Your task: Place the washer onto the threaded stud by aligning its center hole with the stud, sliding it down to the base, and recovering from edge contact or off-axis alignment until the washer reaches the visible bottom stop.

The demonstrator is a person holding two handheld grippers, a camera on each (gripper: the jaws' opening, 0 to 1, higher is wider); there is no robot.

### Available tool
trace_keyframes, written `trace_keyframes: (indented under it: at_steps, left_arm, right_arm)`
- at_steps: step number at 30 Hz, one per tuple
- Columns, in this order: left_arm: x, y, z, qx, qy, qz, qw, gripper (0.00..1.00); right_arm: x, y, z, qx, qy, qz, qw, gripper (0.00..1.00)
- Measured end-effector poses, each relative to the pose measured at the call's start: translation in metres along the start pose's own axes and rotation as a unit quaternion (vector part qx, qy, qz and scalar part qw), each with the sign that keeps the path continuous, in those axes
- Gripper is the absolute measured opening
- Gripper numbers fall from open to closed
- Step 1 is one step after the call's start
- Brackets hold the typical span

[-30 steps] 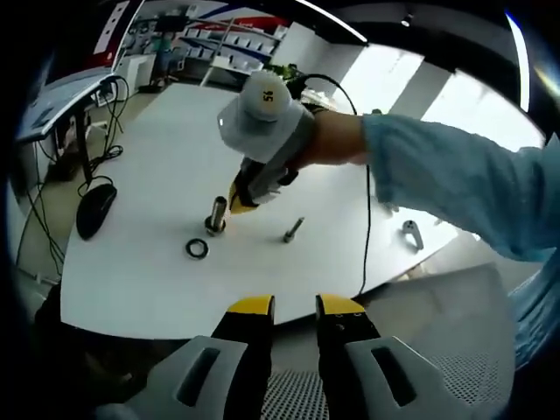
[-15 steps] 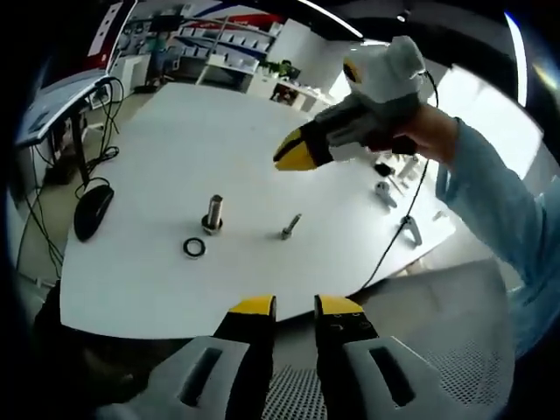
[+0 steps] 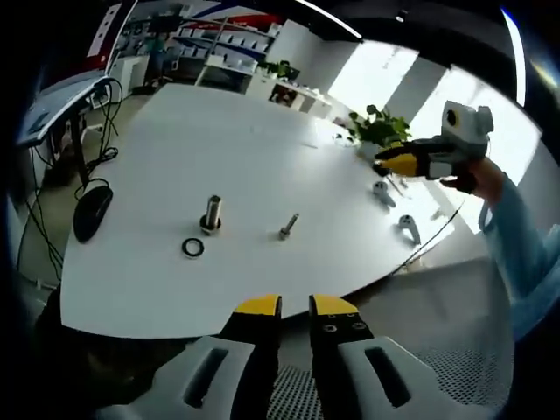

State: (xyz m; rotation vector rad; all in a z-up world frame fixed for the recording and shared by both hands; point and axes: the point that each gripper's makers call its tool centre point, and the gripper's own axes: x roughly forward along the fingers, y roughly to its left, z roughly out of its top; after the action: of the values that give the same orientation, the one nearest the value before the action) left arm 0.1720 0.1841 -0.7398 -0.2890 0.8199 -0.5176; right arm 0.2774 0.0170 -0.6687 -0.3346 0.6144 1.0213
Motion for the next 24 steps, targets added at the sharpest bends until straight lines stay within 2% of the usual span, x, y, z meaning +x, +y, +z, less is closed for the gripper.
trace_keyframes:
  at_steps: [2, 5, 7, 10, 11, 13, 17, 18, 20, 21, 22, 23, 24]
  left_arm:
    - [0.0, -0.001, 0.0, 0.004, 0.0, 0.0, 1.0, 0.1]
    - [-0.003, 0.0, 0.008, 0.017, -0.022, 0.008, 0.9996, 0.1]
    - [-0.003, 0.001, 0.008, 0.013, -0.021, 0.008, 0.9997, 0.09]
    - [-0.003, 0.0, 0.008, 0.009, -0.021, 0.006, 0.9997, 0.09]
    - [-0.003, 0.001, 0.008, 0.01, -0.021, 0.009, 0.9997, 0.09]
    - [-0.003, 0.002, 0.007, 0.01, -0.02, 0.01, 0.9997, 0.09]
    - [-0.002, 0.002, 0.005, 0.009, -0.012, 0.009, 0.9999, 0.09]
    - [-0.002, 0.002, 0.005, 0.009, -0.012, 0.009, 0.9999, 0.09]
    - [-0.002, 0.002, 0.004, 0.007, -0.011, 0.009, 0.9999, 0.09]
    - [-0.001, 0.003, 0.004, 0.007, -0.01, 0.009, 0.9999, 0.09]
    - [-0.001, 0.003, 0.004, 0.005, -0.008, 0.008, 0.9999, 0.09]
    - [-0.001, 0.003, 0.003, 0.004, -0.006, 0.006, 0.9999, 0.09]
    - [-0.001, 0.003, 0.003, 0.004, -0.005, 0.006, 1.0, 0.09]
  right_arm:
    - [-0.009, 0.004, -0.01, 0.028, -0.02, 0.004, 0.9994, 0.18]
    - [-0.015, 0.009, -0.021, 0.09, -0.053, 0.015, 0.9944, 0.25]
    - [-0.016, 0.011, -0.025, 0.117, -0.071, 0.019, 0.9904, 0.28]
    - [-0.017, 0.016, -0.025, 0.109, -0.08, 0.019, 0.9907, 0.29]
    - [-0.017, 0.015, -0.022, 0.104, -0.086, 0.009, 0.9908, 0.28]
    - [-0.017, 0.02, -0.015, 0.082, -0.096, 0.006, 0.992, 0.24]
    - [-0.024, 0.028, 0.003, 0.059, -0.125, 0.021, 0.9902, 0.03]
    - [-0.027, 0.029, 0.013, 0.06, -0.144, 0.021, 0.9876, 0.03]
    - [-0.027, 0.028, 0.015, 0.085, -0.138, 0.03, 0.9864, 0.02]
    - [-0.029, 0.028, 0.018, 0.076, -0.145, 0.026, 0.9862, 0.02]
    - [-0.032, 0.027, 0.024, 0.042, -0.153, 0.022, 0.9871, 0.02]
    - [-0.034, 0.027, 0.025, 0.031, -0.148, 0.019, 0.9884, 0.03]
    - [-0.037, 0.018, 0.024, 0.031, -0.142, -0.012, 0.9893, 0.03]
